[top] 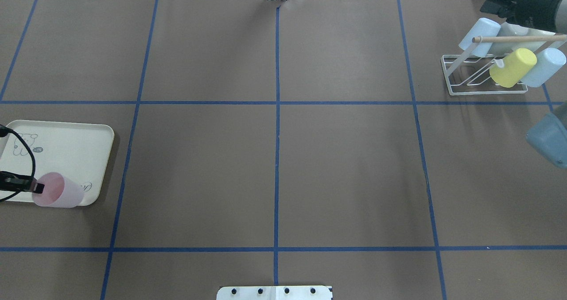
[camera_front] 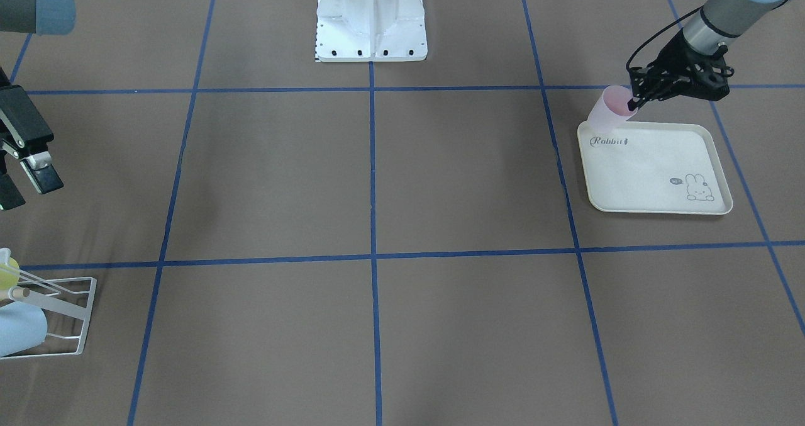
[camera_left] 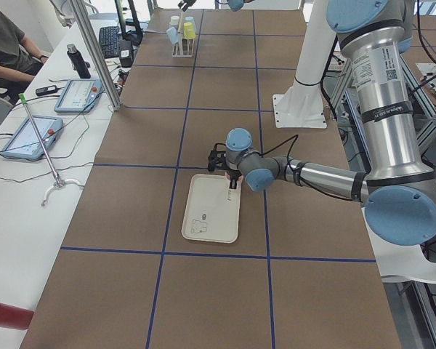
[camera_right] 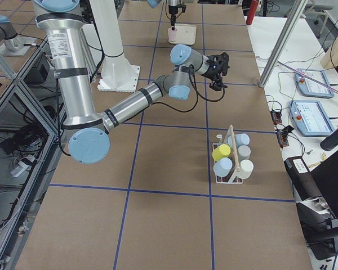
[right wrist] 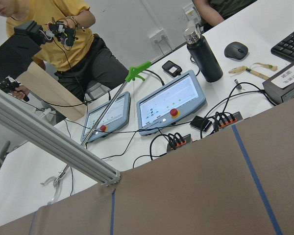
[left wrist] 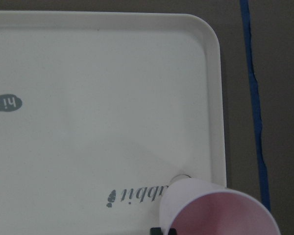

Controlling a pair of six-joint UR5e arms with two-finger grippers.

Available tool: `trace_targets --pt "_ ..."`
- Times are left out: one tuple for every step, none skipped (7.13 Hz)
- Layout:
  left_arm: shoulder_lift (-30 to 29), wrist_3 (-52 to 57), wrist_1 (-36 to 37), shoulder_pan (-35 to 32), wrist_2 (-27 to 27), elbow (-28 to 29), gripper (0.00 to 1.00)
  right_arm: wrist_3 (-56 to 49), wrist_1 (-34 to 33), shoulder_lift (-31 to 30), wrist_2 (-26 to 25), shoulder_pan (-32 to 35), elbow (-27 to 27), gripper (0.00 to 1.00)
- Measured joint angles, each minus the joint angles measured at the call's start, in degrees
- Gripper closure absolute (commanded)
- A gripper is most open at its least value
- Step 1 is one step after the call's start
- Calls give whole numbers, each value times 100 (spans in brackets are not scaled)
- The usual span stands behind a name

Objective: Transfer IKEA cup to right arm and place on rack

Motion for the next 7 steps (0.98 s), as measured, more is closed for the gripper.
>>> trace_targets --pt "156 46 268 -412 -12 -295 100 2 0 0 -2 0 8 0" --pt "136 125 480 -842 -2 -411 100 3 2 -1 -1 0 14 0" --pt "-111 163 584 -1214 25 -377 100 31 3 0 6 -9 36 0" --pt "-506 151 623 -1470 39 -244 100 114 6 2 58 -20 78 0" --pt "-919 75 635 -1586 43 -75 100 209 10 5 188 -29 148 0" --pt "-1340 -135 631 -1631 43 115 100 312 16 10 324 -35 227 0" --pt "-1717 -487 613 -1646 43 268 100 466 56 19 411 -45 273 0"
